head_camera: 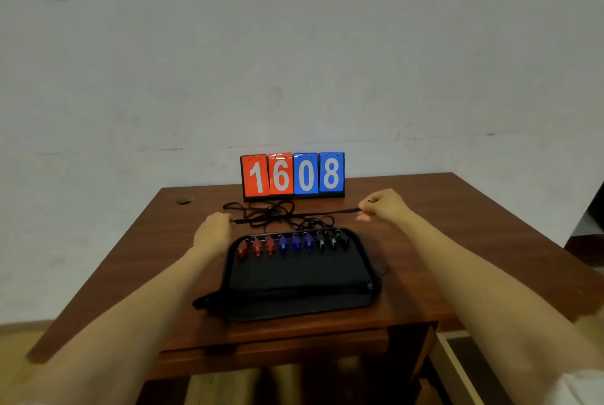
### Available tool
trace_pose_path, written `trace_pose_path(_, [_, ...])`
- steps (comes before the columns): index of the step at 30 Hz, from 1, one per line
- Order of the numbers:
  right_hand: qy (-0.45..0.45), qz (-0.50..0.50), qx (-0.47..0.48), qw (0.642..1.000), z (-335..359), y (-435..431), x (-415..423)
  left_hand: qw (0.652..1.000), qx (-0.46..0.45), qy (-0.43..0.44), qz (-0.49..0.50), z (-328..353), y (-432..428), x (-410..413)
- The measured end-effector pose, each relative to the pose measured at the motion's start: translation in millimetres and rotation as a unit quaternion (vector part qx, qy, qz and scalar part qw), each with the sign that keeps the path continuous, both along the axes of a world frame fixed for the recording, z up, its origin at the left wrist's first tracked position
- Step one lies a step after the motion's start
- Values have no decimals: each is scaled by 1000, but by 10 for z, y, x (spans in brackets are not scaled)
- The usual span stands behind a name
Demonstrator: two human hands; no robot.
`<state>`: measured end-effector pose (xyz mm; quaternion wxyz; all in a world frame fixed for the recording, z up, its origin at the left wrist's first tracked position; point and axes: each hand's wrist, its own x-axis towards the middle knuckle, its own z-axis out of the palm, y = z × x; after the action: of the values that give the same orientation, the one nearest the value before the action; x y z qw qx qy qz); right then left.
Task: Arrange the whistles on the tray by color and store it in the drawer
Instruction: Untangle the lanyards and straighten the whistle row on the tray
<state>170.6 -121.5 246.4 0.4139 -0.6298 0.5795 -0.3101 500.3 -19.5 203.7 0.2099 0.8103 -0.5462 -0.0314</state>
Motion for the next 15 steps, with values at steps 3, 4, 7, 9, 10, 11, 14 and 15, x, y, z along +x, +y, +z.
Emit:
trace_pose_path(3, [33, 8, 11, 999, -113, 71, -41, 1000, 16, 15, -19, -147, 125, 81])
trace_pose_path(4, [51, 7, 7, 999, -146, 94, -56, 999, 18, 19, -22, -179, 173, 98])
trace_pose_path(7, [87, 3, -1, 996, -233, 196, -90, 999, 29, 20, -29, -262, 289, 143])
trace_pose_path(9, [92, -5, 4, 996, -316, 256, -102, 998, 41, 32, -28, -321, 352, 174])
trace_pose_path(10, [100, -8, 3, 995, -365, 275, -109, 998, 43, 42, -24, -348, 384, 183])
trace_pose_path(11, [115, -10, -1, 993, -420, 285, -116, 998, 38, 54, -17, -371, 416, 188])
trace_pose_path(14, [159, -10, 9, 987, -575, 322, -155, 997, 42, 63, 3, -409, 505, 169])
trace_pose_path(15, [166, -12, 15, 986, -620, 336, -172, 997, 54, 59, 1, -423, 524, 159])
